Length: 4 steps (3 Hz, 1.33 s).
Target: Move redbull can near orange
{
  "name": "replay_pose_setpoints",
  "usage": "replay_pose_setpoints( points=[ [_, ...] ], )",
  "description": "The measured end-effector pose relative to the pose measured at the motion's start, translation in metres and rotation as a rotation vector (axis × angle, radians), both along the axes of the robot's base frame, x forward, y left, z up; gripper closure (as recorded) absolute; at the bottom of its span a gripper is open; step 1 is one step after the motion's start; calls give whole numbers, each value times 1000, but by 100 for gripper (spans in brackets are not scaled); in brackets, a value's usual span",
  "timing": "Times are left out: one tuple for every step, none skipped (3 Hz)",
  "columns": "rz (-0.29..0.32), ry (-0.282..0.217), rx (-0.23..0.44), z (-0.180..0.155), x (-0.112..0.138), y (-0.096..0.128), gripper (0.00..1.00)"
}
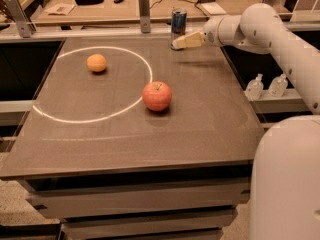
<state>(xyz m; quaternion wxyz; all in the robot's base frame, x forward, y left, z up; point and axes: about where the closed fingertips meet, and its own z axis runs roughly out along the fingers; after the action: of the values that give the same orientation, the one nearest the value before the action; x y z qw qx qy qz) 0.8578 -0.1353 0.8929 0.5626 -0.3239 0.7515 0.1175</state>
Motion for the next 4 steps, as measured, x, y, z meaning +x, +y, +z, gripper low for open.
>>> replay_pose_setpoints(
  points=[
    [-53,22,33,-6,16,7,0],
    [-69,44,56,-16,26,19,0],
    [-64,36,77,-16,36,36,0],
    [-58,18,99,-13,45,47,19]
  ],
)
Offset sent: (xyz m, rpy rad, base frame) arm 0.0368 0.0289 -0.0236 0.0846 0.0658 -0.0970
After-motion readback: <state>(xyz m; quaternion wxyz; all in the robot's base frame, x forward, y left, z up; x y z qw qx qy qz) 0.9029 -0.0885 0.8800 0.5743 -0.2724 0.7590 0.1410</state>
